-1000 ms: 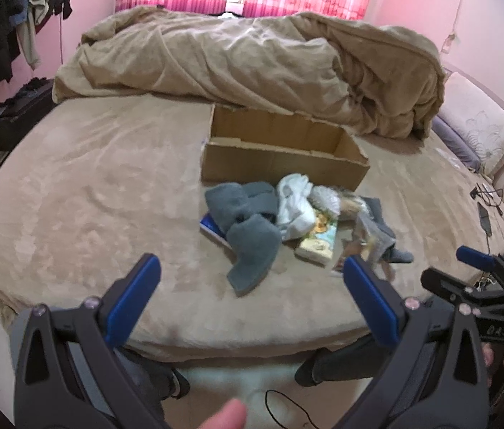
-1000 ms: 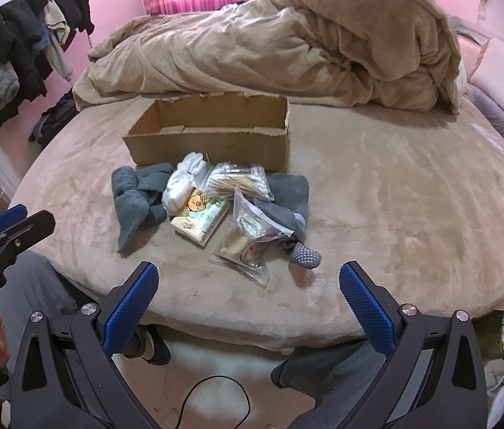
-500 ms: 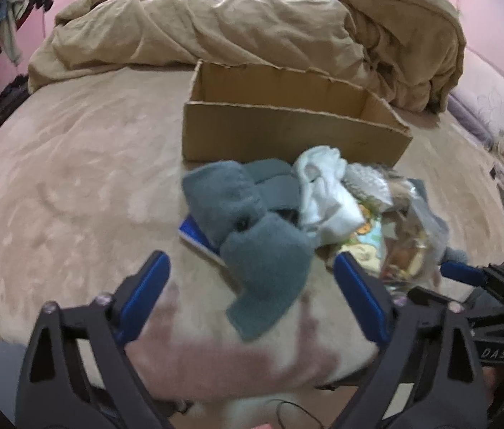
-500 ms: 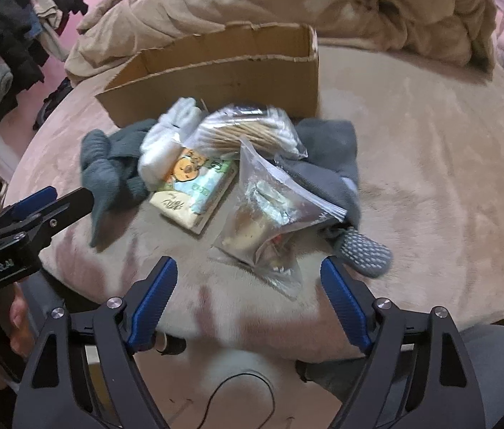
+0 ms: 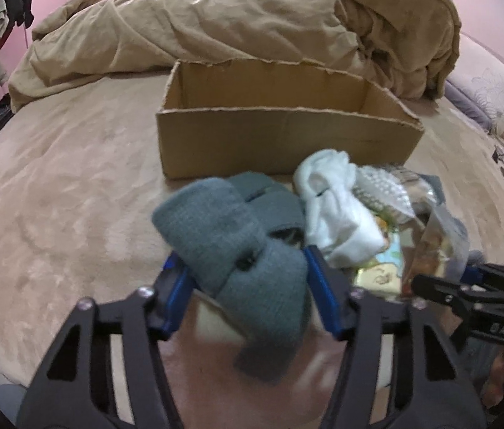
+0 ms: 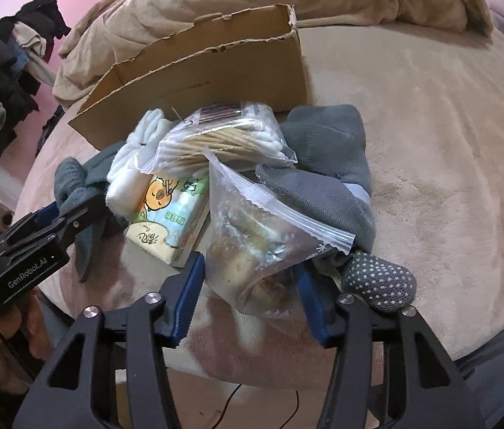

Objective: Organize objects
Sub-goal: 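Grasp the zip bag with the right tool while the left tool grasps the grey sock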

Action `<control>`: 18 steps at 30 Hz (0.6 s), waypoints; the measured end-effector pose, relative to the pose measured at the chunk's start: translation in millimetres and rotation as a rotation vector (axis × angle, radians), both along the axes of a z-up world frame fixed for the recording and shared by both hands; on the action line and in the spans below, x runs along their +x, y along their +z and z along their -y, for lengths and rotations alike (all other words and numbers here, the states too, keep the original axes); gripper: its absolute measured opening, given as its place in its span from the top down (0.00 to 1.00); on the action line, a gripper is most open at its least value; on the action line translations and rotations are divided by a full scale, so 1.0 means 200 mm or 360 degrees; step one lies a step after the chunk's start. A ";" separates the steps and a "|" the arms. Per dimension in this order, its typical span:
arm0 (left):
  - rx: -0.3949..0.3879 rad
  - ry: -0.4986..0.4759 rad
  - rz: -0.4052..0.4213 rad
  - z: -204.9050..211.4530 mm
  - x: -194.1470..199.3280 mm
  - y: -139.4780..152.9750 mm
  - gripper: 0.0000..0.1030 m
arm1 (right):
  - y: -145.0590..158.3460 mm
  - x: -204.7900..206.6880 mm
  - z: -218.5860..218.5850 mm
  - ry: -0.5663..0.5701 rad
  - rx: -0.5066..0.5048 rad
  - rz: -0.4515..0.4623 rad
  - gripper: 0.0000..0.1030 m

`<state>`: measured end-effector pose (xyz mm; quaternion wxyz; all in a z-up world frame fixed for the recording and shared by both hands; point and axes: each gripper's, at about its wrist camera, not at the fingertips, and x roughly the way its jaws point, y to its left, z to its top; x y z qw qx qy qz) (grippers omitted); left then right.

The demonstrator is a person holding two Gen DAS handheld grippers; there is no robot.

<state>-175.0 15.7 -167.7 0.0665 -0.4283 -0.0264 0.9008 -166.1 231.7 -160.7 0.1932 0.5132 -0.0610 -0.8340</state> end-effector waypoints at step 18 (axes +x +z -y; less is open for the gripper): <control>0.0130 0.0032 -0.0146 0.05 0.29 0.34 0.52 | 0.26 0.20 0.00 0.0081 -0.0005 -0.0166 0.54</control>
